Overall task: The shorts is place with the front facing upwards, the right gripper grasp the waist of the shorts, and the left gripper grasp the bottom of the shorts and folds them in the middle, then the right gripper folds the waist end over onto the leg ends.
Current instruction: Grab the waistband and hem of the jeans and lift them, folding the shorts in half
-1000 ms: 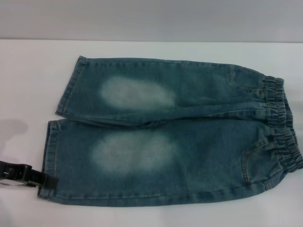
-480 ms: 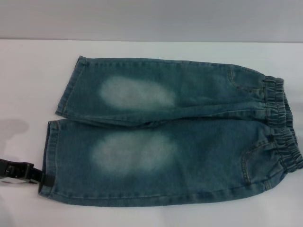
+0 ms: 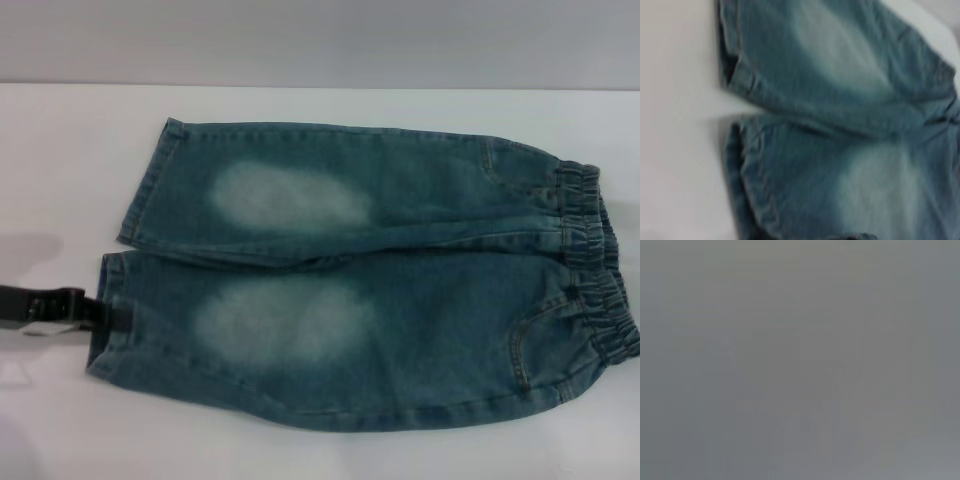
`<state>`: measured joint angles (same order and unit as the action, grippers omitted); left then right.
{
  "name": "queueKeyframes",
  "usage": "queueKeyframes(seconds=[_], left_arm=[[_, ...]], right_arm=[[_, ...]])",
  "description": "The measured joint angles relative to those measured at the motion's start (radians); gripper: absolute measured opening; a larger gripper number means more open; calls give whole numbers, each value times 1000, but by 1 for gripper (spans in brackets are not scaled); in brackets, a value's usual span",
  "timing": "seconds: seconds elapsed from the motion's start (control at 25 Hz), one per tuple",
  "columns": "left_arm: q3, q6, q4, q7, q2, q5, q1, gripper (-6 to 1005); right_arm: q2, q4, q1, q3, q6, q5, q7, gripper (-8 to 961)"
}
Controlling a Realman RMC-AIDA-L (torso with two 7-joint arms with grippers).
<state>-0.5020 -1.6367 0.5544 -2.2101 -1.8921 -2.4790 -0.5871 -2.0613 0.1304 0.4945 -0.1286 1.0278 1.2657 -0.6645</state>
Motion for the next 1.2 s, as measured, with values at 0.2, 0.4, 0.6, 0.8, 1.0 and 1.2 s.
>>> queueKeyframes(seconds=[0.2, 0.4, 0.6, 0.8, 1.0, 1.2], left_arm=[[22, 2, 2, 17, -11, 14, -4, 11], [21, 13, 3, 36, -17, 17, -5, 12], [20, 18, 4, 44, -18, 17, -5, 13], [23, 23, 4, 52, -20, 19, -8, 13], [24, 25, 4, 52, -19, 19, -14, 14], [22, 29, 4, 53, -20, 19, -23, 15]], right_arm=[[35, 128, 1, -158, 41, 212, -386, 749], [89, 304, -6, -295, 254, 446, -750, 749], [158, 439, 14, -349, 532, 637, -948, 749], [193, 621, 52, -366, 801, 868, -1059, 749], [189, 796, 56, -429, 1024, 983, -994, 749], [186, 858, 82, -457, 1021, 1134, -1004, 749]])
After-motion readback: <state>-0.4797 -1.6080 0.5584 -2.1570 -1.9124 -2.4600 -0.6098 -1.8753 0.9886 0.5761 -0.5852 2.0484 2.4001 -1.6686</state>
